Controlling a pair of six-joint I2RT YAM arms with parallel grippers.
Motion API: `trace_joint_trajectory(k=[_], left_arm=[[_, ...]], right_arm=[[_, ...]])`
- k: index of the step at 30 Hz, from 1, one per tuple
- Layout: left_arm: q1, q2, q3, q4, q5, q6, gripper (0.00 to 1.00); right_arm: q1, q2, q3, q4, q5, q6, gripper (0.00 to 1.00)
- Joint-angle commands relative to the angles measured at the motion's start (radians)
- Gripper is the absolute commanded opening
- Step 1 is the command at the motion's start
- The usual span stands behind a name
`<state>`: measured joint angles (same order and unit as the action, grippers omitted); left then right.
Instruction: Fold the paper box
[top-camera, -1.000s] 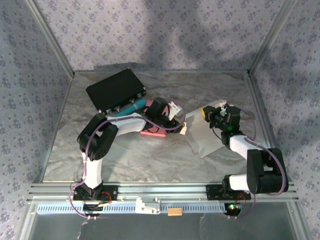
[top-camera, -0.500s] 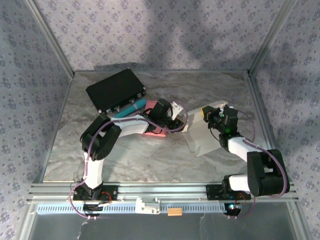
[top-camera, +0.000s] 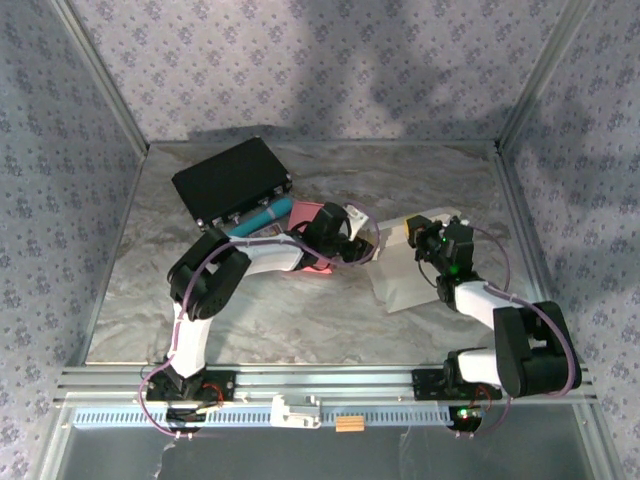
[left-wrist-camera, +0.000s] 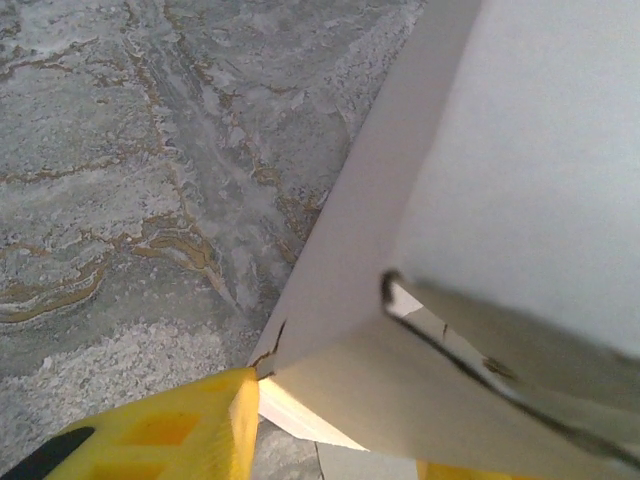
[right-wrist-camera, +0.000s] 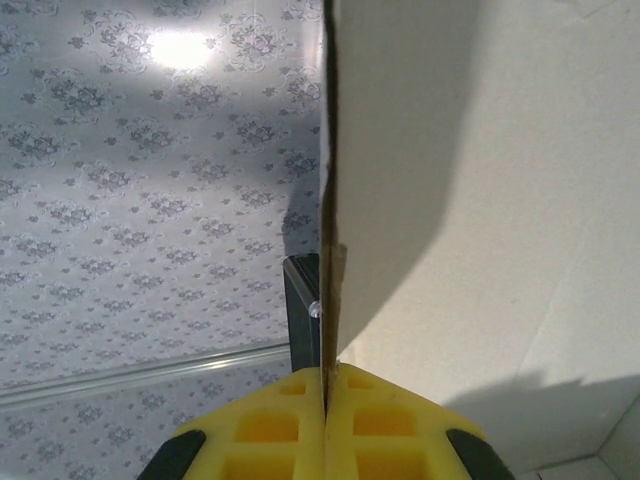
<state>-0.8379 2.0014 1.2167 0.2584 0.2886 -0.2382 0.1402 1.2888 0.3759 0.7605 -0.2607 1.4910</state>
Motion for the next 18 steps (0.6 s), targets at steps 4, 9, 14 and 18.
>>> trace_joint_trajectory(k=[4,9,14,18], left_arm=[[-0.006,0.024,0.025,0.049,-0.040,-0.021,0.43],[-0.008,0.037,0.046,0.048,-0.061,-0.034,0.43],[-0.010,0.041,0.043,0.073,-0.112,-0.064,0.47],[-0.012,0.050,0.039,0.104,-0.150,-0.102,0.47]], right_arm=[[0.020,-0.024,0.001,-0.015,0.017,0.027,0.00],[0.041,-0.019,-0.015,0.013,0.065,0.068,0.00],[0.085,-0.070,-0.007,-0.057,0.162,0.102,0.00],[0.112,-0.083,-0.015,-0.063,0.217,0.143,0.00]])
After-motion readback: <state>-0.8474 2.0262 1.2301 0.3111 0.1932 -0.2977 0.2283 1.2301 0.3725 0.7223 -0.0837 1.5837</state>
